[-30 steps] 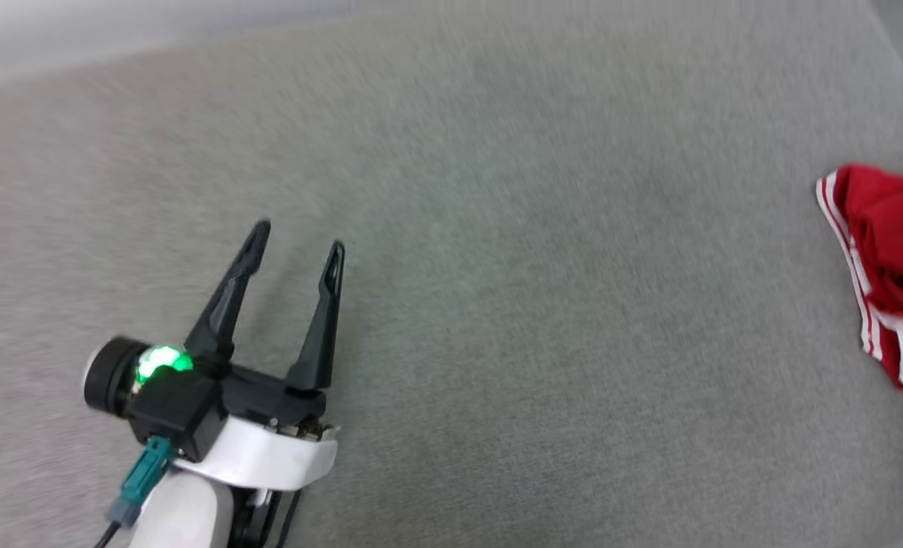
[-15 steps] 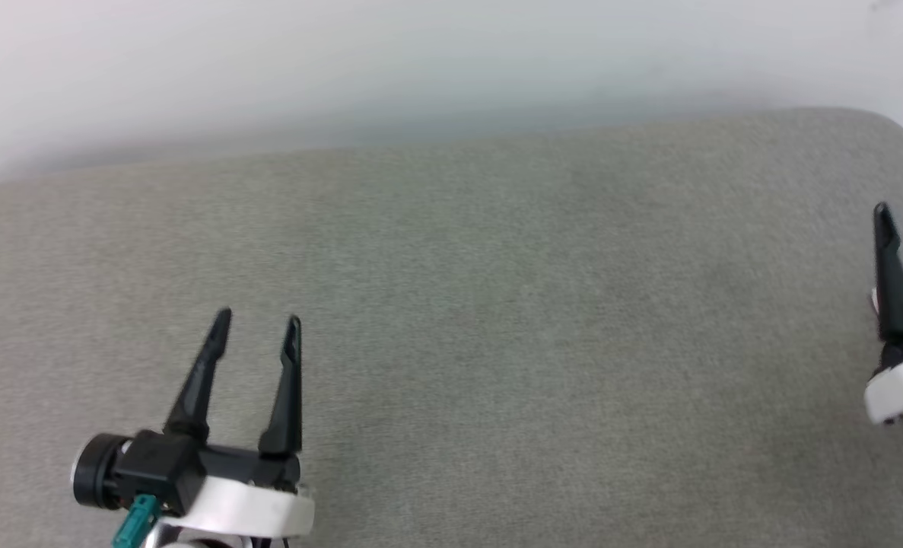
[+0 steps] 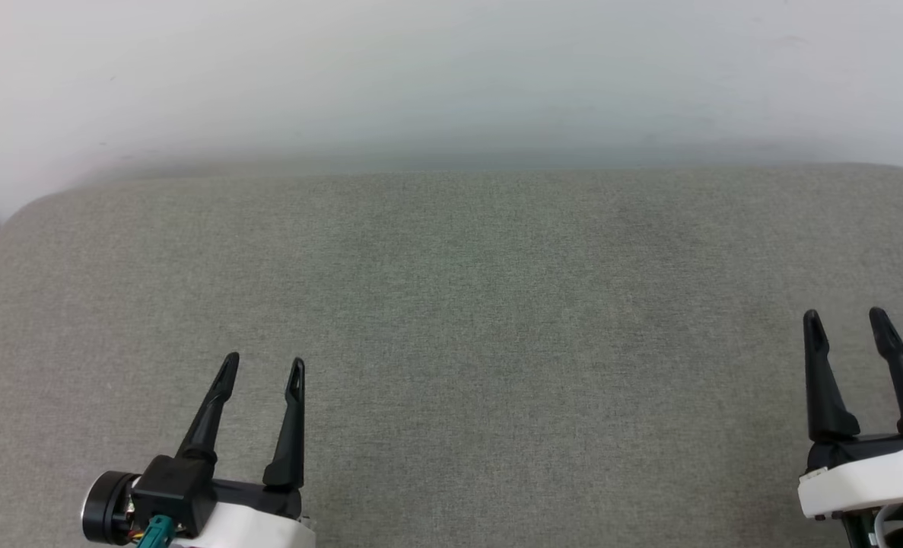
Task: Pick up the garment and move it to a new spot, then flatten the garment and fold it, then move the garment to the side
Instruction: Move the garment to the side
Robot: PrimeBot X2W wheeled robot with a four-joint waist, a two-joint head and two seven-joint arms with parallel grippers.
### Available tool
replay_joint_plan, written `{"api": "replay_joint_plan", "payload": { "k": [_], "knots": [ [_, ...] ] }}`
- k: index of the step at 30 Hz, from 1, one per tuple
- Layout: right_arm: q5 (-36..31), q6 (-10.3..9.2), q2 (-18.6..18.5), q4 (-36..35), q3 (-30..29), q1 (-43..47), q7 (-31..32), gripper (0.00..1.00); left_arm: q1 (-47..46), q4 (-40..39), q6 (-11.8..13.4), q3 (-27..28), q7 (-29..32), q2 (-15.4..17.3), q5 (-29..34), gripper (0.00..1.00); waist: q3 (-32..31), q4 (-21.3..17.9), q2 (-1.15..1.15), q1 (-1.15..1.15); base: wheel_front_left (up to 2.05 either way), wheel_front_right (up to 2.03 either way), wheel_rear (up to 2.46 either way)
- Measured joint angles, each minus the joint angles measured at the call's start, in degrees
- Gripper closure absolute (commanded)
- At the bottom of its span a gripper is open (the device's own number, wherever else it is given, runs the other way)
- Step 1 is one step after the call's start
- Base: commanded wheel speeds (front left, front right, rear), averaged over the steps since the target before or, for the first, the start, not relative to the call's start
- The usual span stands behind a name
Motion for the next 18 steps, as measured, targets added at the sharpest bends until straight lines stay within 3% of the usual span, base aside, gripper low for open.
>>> {"api": "replay_joint_plan", "payload": {
  "k": [18],
  "knots": [
    [2.52,-0.01,-1.12,6.41,2.19,-0.05,-4.92,0.00,0.06,-0.51,-0.25,1.33,0.00,-0.70,0.13,0.00,0.10,0.33,0.00,0.00,0.00,0.00,0.00]
  ]
}}
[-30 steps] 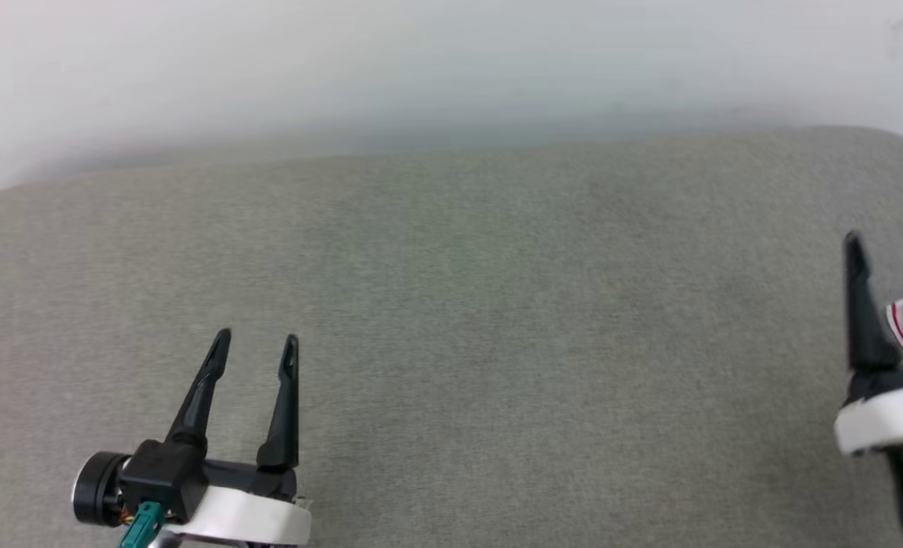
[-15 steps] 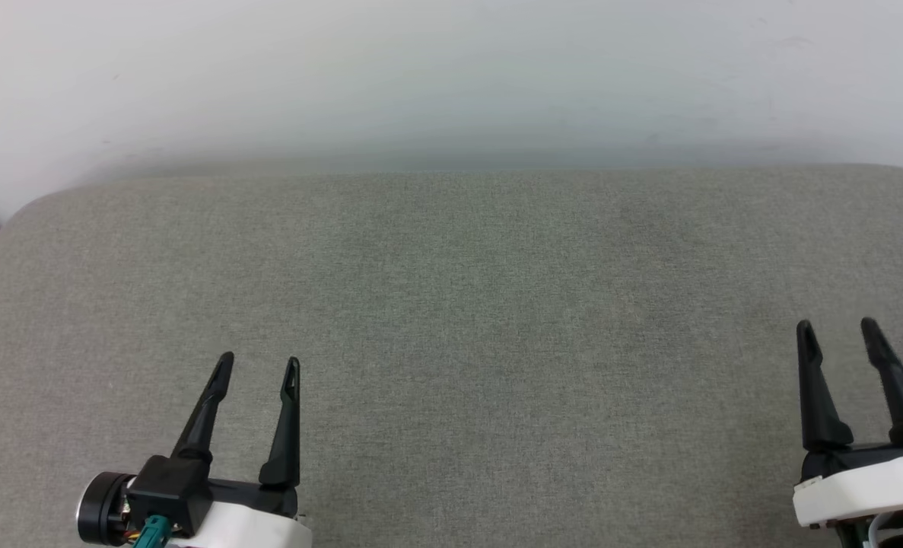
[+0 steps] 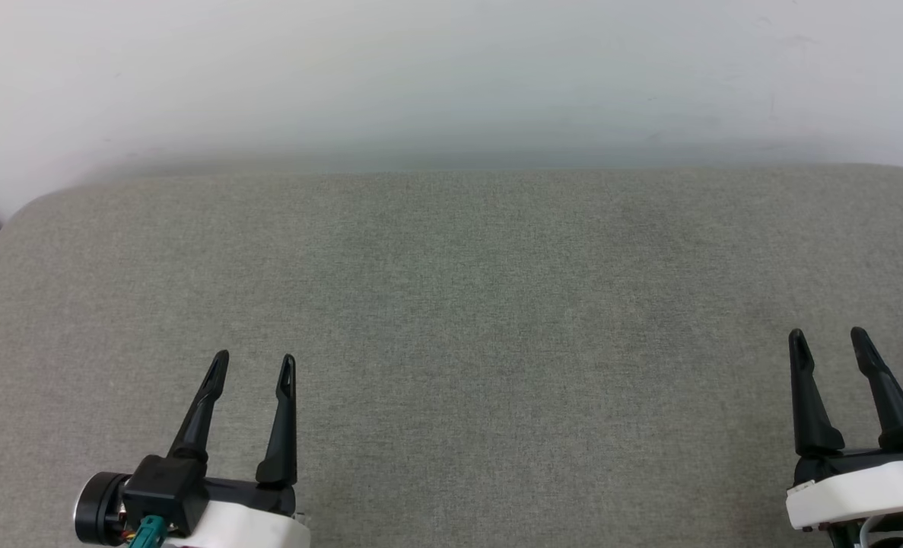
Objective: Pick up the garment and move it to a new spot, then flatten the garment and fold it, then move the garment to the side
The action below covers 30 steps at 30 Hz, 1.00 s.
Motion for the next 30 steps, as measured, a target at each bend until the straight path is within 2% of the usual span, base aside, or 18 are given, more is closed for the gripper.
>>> {"api": "replay_joint_plan", "payload": {
  "k": [19,20,24,30],
  "knots": [
    [1.23,0.00,-0.26,-0.02,0.71,0.04,-0.87,0.00,0.31,0.37,-0.18,0.47,0.00,-0.23,-0.24,0.00,-0.87,-0.03,0.00,0.01,0.00,0.00,0.00],
    [1.31,0.01,-0.19,0.20,0.75,0.10,-0.86,1.00,0.37,0.56,-0.18,0.54,-0.02,-0.23,-0.33,1.00,-0.89,-0.03,0.00,0.00,0.00,0.00,0.00],
    [1.43,0.01,0.57,2.27,1.04,1.17,-0.65,1.00,1.25,2.67,-0.18,0.41,0.00,-0.29,-0.47,1.00,-0.91,-0.03,0.00,0.01,0.00,0.00,0.00],
    [7.40,0.01,0.89,3.18,1.02,1.20,0.73,1.00,1.33,3.54,-0.16,0.36,1.30,-0.20,-7.60,1.00,-1.03,-0.06,0.00,0.01,0.00,0.00,0.00]
  ]
}}
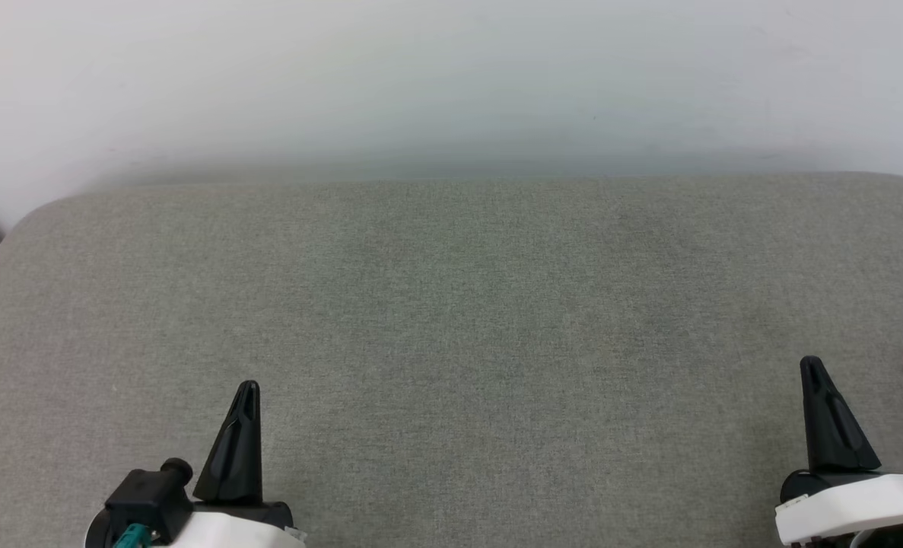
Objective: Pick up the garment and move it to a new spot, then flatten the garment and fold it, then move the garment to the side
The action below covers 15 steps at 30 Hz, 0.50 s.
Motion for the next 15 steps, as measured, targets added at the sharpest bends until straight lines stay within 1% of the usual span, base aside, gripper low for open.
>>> {"api": "replay_joint_plan", "payload": {
  "k": [15],
  "knots": [
    [14.15,0.00,0.90,1.80,-0.62,-0.59,3.38,1.00,-1.70,2.93,0.00,0.07,3.22,0.62,-16.89,1.00,-0.31,-0.05,0.00,0.00,0.00,0.00,0.00]
  ]
}}
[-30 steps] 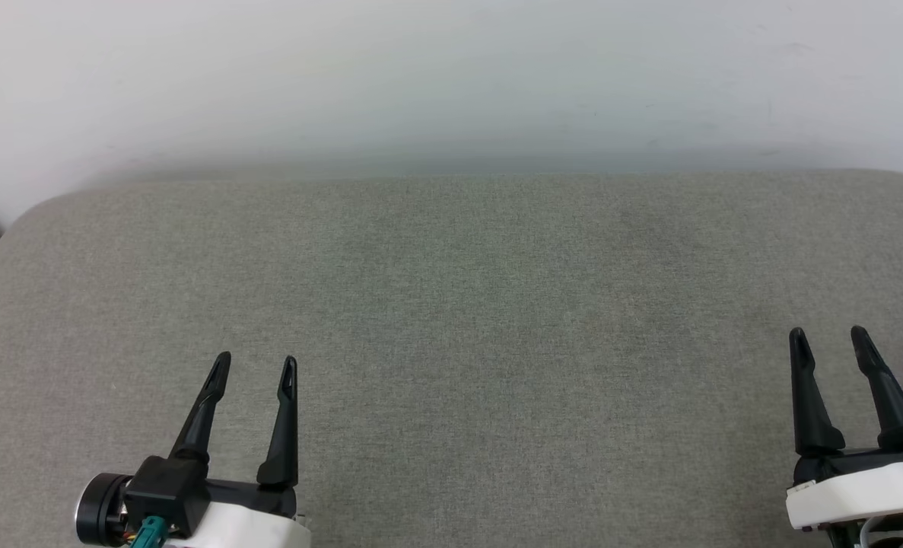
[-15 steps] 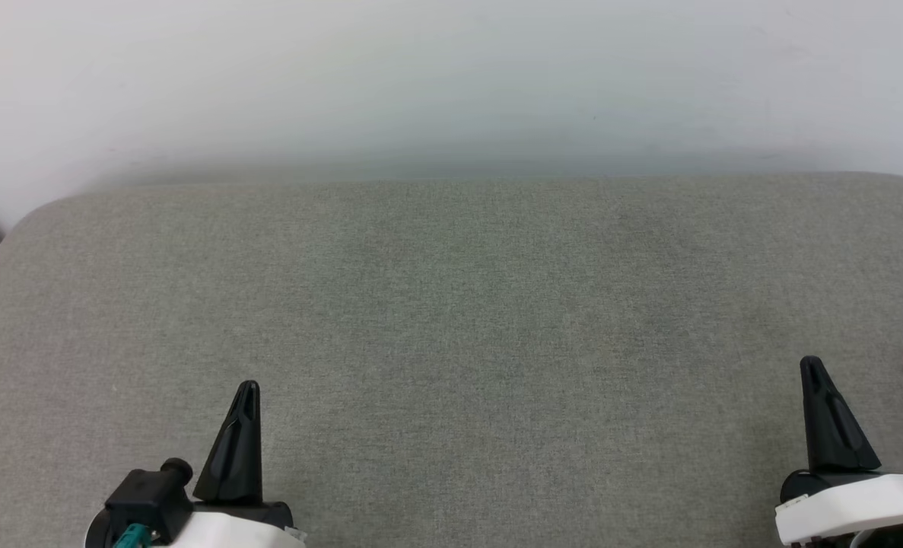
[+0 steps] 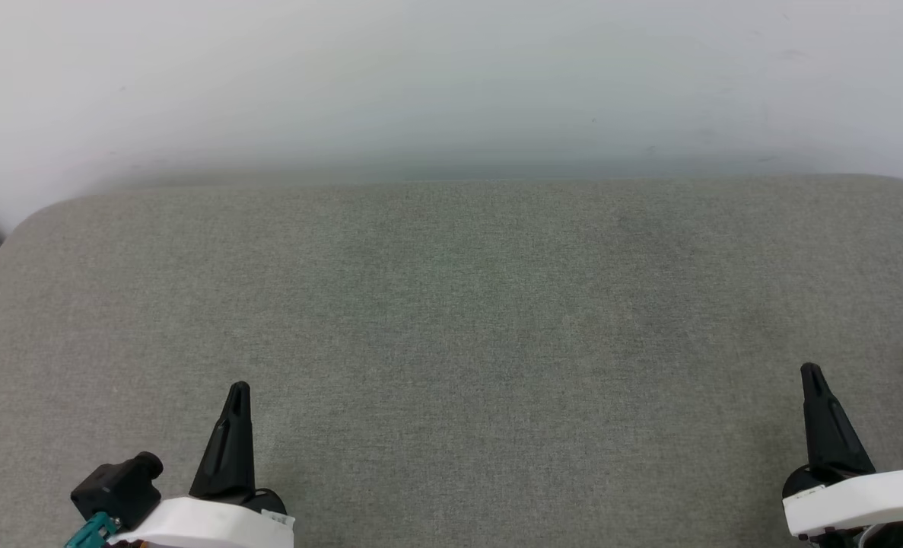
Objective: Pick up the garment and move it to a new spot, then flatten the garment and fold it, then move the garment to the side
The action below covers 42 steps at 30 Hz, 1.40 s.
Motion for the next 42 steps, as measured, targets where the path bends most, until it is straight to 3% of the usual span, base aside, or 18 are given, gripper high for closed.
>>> {"api": "replay_joint_plan", "payload": {
  "k": [23,42],
  "knots": [
    [17.47,-0.01,1.29,2.29,-0.86,-2.32,4.21,1.00,-2.66,3.10,-0.01,0.51,4.22,0.82,-20.54,1.00,-0.46,-0.08,0.00,0.00,0.00,0.00,0.00],
    [28.43,-0.01,2.23,3.61,-1.55,-3.57,7.00,1.00,-4.32,4.94,-0.01,1.35,7.23,0.96,-33.31,1.00,-0.82,-0.14,0.00,0.00,0.00,0.00,0.00]
  ]
}}
